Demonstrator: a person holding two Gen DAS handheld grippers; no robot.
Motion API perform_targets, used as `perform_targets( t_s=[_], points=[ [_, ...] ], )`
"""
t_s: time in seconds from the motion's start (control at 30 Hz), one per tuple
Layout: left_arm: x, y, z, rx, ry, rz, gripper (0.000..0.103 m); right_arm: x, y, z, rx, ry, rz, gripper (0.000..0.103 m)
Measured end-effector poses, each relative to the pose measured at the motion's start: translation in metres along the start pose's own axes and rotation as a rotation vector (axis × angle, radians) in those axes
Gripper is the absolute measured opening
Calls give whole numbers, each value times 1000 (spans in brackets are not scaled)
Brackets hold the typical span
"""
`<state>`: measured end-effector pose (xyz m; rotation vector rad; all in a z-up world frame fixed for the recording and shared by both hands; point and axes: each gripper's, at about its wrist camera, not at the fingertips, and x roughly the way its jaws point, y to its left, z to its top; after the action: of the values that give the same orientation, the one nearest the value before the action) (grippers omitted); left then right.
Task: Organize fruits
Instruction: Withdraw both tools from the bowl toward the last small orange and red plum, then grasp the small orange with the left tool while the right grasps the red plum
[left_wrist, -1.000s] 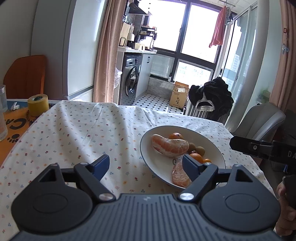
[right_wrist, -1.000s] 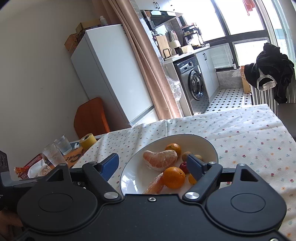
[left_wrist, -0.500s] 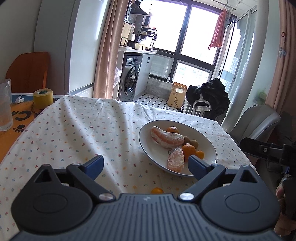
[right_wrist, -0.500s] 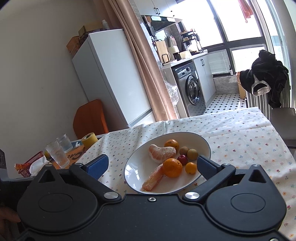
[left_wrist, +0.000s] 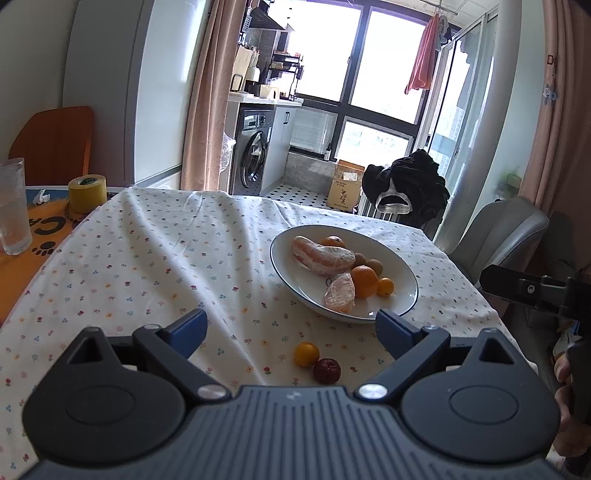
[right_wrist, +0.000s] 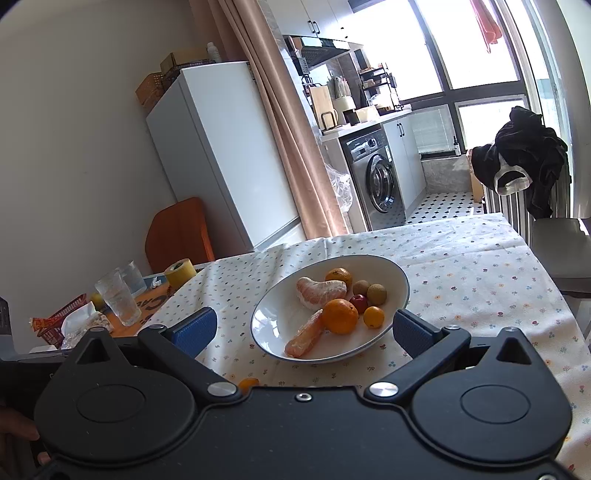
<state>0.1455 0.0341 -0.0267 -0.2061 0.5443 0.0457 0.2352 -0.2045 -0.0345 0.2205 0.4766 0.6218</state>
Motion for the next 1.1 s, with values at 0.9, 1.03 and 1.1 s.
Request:
perform_targets(
  t_s=[0.9,1.03,1.1],
  points=[
    [-9,14,-31,17,43,24,84,3,16,-33,-25,101,60,85],
    [-3,18,-33,9,53,23,74,13,20,-37,-36,137,78,78],
    [2,20,-34,2,64,20,68,18,23,-39,-48,156,86,75]
  ],
)
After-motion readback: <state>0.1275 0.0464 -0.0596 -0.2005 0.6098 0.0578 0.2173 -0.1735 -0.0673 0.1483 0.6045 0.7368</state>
